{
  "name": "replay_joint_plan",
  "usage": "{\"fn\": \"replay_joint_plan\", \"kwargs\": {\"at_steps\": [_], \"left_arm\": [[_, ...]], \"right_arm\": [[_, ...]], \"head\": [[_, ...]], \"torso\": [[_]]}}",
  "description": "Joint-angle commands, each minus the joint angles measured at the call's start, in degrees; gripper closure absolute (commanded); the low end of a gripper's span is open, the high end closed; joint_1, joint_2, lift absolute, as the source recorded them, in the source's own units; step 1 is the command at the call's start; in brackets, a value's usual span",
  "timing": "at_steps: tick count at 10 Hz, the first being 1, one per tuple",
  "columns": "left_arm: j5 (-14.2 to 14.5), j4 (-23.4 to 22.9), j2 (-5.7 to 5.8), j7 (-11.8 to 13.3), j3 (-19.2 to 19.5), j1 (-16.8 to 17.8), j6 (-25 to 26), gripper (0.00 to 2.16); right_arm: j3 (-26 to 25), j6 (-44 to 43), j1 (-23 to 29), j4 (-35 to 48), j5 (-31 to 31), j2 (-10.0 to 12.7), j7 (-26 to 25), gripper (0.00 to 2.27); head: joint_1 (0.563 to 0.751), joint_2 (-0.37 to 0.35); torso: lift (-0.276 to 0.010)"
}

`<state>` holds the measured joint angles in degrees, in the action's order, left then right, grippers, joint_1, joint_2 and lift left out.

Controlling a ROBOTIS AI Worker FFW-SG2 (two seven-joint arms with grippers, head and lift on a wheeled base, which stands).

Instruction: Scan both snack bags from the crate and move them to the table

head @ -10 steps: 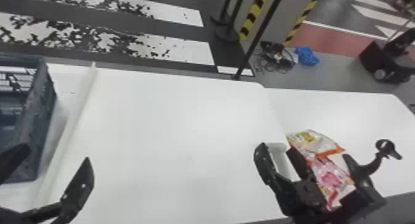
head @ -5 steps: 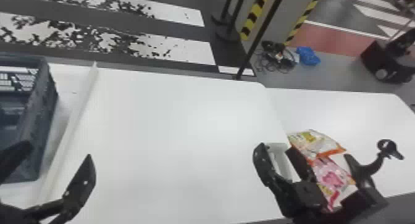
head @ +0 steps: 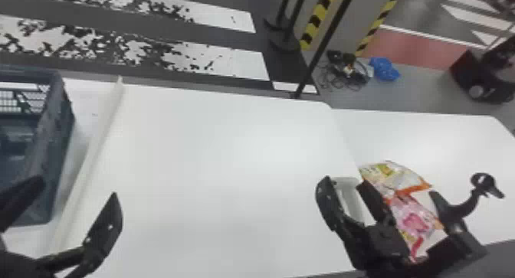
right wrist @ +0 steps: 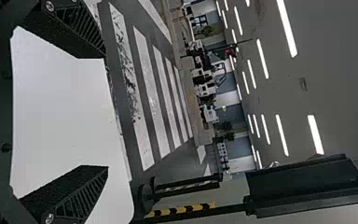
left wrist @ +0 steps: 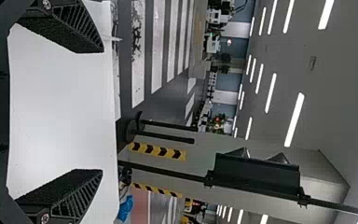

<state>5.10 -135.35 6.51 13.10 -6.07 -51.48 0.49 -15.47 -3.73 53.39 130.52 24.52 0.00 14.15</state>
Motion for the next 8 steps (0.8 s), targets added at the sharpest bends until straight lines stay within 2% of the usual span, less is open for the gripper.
{"fn": "replay_joint_plan", "kwargs": {"at_steps": [1,8], "left_arm": [[0.0,0.2,-0.01,0.0,0.0,0.1,0.2,0.08],[0.6,0.1,0.08,-0.1,0.0,0.7,2.1,0.08]], "right_arm": [[0.0,0.0,0.0,-0.1,0.0,0.1,0.0,0.08],[0.6,-0.9,0.0,-0.2,-0.5,0.1,0.1,0.08]], "head": [[0.695,-0.336],[0.695,-0.329]], "torso": [[-0.087],[-0.087]]}}
